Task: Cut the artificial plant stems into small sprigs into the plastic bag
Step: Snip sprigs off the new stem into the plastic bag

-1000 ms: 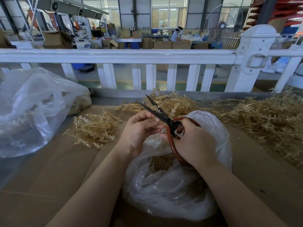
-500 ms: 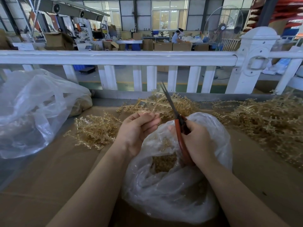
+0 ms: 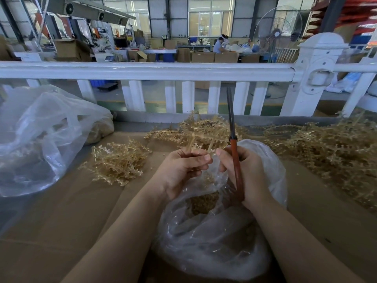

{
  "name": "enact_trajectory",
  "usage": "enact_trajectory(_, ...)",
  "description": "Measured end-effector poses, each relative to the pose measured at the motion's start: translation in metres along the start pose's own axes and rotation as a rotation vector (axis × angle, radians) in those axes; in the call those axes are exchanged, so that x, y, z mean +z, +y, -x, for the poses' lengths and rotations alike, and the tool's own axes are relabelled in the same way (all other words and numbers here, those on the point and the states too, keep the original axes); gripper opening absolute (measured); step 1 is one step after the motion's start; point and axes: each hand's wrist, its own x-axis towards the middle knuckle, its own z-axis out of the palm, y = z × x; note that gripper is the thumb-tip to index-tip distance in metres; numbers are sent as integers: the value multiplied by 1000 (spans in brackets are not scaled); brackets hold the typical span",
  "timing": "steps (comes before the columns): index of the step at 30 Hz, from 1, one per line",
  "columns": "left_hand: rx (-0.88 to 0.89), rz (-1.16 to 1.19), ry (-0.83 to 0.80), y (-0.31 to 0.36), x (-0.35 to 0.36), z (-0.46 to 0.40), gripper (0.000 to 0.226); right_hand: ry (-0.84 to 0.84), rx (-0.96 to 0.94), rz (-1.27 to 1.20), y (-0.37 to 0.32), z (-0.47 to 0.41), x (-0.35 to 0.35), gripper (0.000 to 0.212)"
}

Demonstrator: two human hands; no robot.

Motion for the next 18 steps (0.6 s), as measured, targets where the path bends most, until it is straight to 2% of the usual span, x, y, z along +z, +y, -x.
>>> enact_trajectory(4, 35, 7, 20, 0, 0, 0, 26, -33, -2, 21, 1, 1, -1, 30)
enact_trajectory(7, 111, 51, 108, 2, -2, -3, 19, -22, -59, 255, 3, 3, -1, 30)
enact_trajectory(9, 172, 72, 175, 3, -4, -4, 6, -8, -128, 399, 4, 6, -1, 34)
enact_trajectory(14, 334, 26, 266, 6, -13, -6, 11, -85, -239, 691, 6, 8, -1, 63)
enact_trajectory(18, 425, -47, 304, 6, -17, -7, 17, -59, -288, 769, 8, 7, -1, 68)
